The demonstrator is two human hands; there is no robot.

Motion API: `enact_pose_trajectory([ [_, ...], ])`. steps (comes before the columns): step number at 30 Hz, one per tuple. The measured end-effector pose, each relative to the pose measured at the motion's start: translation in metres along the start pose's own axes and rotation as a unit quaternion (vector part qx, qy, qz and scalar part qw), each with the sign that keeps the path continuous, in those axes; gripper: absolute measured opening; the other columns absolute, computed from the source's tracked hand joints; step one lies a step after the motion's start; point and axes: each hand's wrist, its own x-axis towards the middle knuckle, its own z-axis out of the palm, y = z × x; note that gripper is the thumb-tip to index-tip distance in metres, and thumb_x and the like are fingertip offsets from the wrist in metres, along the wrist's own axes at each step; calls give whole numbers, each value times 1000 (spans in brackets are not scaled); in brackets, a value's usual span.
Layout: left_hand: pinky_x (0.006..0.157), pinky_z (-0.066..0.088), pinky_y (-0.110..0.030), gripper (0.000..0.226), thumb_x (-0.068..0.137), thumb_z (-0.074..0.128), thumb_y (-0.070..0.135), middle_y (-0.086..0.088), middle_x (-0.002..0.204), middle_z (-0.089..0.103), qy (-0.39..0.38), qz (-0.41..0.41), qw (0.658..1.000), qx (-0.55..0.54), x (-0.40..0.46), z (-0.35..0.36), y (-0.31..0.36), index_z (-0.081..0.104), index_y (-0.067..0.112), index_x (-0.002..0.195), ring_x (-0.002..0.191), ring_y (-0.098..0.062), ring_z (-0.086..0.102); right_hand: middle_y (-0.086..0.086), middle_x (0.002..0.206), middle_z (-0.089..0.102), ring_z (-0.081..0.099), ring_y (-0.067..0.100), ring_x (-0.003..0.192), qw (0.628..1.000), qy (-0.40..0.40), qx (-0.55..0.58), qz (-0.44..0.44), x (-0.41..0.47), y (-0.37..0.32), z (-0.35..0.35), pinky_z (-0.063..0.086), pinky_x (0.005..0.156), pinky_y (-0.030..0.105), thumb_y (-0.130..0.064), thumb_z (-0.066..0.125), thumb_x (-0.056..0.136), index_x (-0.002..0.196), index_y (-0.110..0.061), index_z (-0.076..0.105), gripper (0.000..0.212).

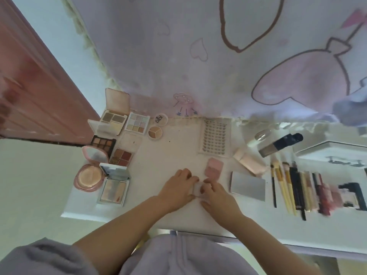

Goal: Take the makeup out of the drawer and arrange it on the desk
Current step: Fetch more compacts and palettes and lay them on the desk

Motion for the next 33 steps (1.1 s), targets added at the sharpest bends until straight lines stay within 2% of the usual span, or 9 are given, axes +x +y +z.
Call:
enact_pose_trajectory([
  [3,97,39,-33,49,88,59,23,-8,122,45,0,-35,990,-135,-8,1,0,42,16,133,113,-23,45,3,125,43,54,23,100,999,52,14,5,4,-10,7,37,66,25,-27,52,93,116,-11,50,28],
  [5,91,45,-30,43,90,59,23,-6,114,53,-1,-98,944,-316,-20,-6,-2,44,15,130,101,-20,54,1,121,44,53,17,87,996,66,66,-4,4,-20,7,36,67,21,-30,53,93,115,-13,50,28],
  [7,90,51,-32,37,97,49,30,-13,113,60,-22,-169,810,-561,-34,-17,-3,45,12,130,94,-21,60,-4,116,47,49,7,82,985,96,140,-9,3,-33,4,39,68,16,-32,57,91,113,-17,52,27],
  [9,89,53,-38,44,100,36,37,-23,116,62,-58,-195,618,-759,-46,-27,-6,50,6,128,94,-28,64,-10,111,50,50,3,88,973,130,192,-9,6,-45,-3,43,73,14,-33,61,89,110,-22,53,26],
  [11,82,56,-36,51,100,31,42,-23,108,66,-79,-185,537,-819,-57,-36,-11,55,4,125,92,-27,67,-11,110,53,50,3,96,964,143,223,-21,14,-56,-9,41,77,12,-29,64,87,109,-24,55,25],
  [18,74,58,-33,46,99,39,36,-20,97,66,4,-200,480,-854,-68,-46,-36,55,0,123,79,-23,66,-18,104,61,57,-1,98,945,47,321,-44,42,-74,-42,49,79,15,-23,63,88,103,-29,58,17],
  [22,60,58,-27,38,100,39,30,-23,86,65,41,-236,415,-878,-66,-43,-40,55,-2,111,67,-24,64,3,90,72,68,12,79,855,-58,513,46,75,-65,-64,55,67,24,-14,50,97,97,-9,65,16],
  [29,55,56,-29,18,97,41,5,-20,80,54,250,-316,253,-879,-39,-41,-40,53,-2,85,71,-29,57,9,75,65,63,17,61,885,-57,452,98,155,-85,-46,54,54,21,-8,52,95,98,0,63,13],
  [33,77,50,-31,18,93,39,-4,-15,78,49,314,-368,244,-841,-25,-49,-40,50,1,79,72,-24,54,8,71,65,63,16,58,907,-42,409,89,179,-97,-40,52,51,20,-6,52,94,102,-3,59,11],
])
